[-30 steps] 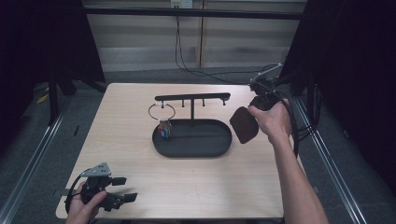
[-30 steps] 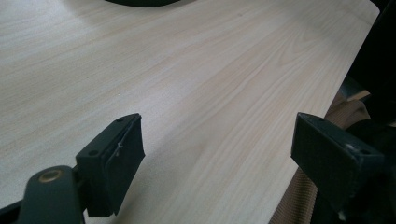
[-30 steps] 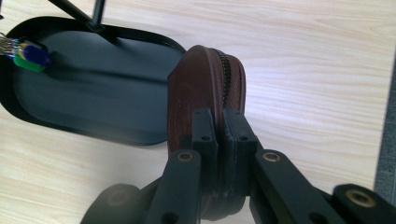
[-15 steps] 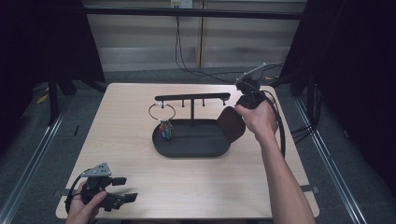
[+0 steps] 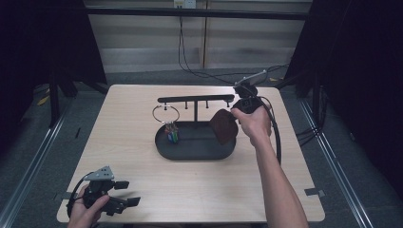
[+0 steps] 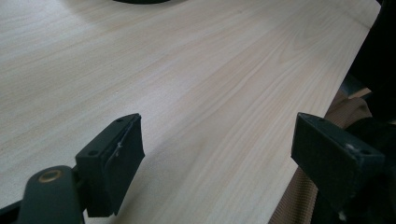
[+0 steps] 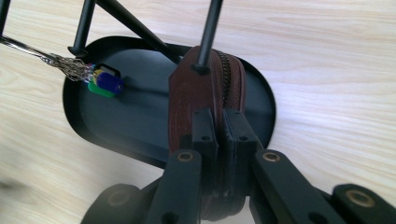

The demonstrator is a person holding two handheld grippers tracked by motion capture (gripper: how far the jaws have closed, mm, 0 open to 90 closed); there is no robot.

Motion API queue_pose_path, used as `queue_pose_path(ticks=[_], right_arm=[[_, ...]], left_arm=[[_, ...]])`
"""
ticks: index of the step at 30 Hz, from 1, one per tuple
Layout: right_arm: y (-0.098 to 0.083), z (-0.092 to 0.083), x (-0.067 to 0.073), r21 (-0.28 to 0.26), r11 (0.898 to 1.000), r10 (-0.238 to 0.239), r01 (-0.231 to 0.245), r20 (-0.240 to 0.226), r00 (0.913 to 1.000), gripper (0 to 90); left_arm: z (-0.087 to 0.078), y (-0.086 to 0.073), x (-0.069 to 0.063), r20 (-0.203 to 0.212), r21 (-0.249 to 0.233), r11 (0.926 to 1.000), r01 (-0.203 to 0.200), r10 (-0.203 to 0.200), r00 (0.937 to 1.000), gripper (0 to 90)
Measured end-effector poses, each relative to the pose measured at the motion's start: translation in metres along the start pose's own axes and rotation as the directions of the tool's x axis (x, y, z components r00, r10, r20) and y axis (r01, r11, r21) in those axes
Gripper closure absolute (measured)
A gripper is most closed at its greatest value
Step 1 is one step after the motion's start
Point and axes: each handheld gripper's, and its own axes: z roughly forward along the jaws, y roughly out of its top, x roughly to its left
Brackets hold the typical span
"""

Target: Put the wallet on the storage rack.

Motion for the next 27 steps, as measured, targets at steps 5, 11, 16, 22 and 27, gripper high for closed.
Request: queue_pose_path(ticks=[5, 11, 16, 22, 27], right_arm=[[-0.002, 0.008, -0.002, -0.017, 0.999, 0.027, -0.027, -0.028, 0.9992, 84.8], [-0.007, 0.021, -0.007, -0.028, 0.998, 0.054, -0.056, -0.043, 0.9976, 85.1], [-0.009, 0.025, -0.010, -0.044, 0.995, 0.082, -0.086, -0.083, 0.9932, 85.1], [-0.016, 0.042, -0.016, -0.050, 0.992, 0.110, -0.116, -0.098, 0.9890, 85.2], [-0.020, 0.049, -0.021, -0.041, 0.988, 0.143, -0.148, -0.117, 0.9828, 85.3]], left_arm=[[0.000, 0.000, 0.000, 0.003, 0.001, 1.0000, -0.004, 0.004, 1.0000, 16.9], [0.000, 0.000, 0.000, -0.004, 0.003, 1.0000, -0.006, 0.006, 1.0000, 16.9], [0.000, 0.000, 0.000, 0.002, 0.005, 1.0000, -0.008, 0.008, 1.0000, 16.9], [0.001, 0.000, 0.000, -0.004, 0.008, 0.9999, -0.008, 0.008, 1.0000, 16.9], [0.001, 0.000, 0.000, 0.002, 0.008, 0.9999, -0.008, 0.008, 1.0000, 16.9]])
